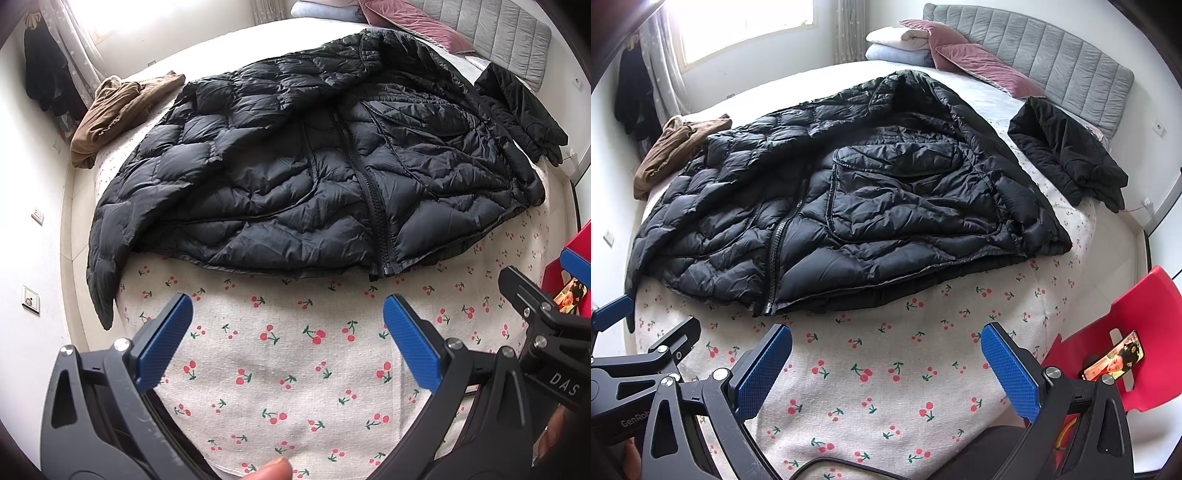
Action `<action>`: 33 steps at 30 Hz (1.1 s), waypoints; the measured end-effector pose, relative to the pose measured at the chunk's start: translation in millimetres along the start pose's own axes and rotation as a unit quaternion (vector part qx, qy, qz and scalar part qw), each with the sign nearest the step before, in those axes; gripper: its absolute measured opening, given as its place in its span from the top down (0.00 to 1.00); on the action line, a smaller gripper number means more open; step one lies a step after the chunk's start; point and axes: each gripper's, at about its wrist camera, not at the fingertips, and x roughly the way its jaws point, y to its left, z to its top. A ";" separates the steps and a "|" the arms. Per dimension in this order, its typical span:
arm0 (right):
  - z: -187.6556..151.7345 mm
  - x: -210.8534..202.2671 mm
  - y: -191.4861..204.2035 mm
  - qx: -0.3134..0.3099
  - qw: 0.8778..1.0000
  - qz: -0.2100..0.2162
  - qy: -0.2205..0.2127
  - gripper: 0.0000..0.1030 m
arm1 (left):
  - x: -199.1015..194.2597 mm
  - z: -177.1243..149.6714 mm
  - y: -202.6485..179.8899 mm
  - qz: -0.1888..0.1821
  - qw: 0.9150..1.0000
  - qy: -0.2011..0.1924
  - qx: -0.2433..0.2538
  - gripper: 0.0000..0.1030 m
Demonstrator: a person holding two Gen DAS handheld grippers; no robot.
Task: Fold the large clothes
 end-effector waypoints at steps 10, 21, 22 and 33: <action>-1.4 2.0 -0.5 0.001 1.000 0.000 0.002 0.00 | 1.2 -0.6 4.0 0.005 1.000 0.000 0.003 0.00; 5.7 13.3 -10.6 -0.003 1.000 -0.008 0.009 0.00 | 4.6 5.2 4.6 0.024 1.000 -0.001 0.007 0.00; 7.6 14.9 -12.1 -0.005 1.000 -0.008 0.009 0.00 | 5.0 6.5 6.9 0.024 1.000 -0.002 0.007 0.00; 42.7 37.1 -59.2 -0.043 0.989 0.142 0.013 0.00 | 15.9 30.2 46.5 -0.010 0.999 -0.030 0.020 0.00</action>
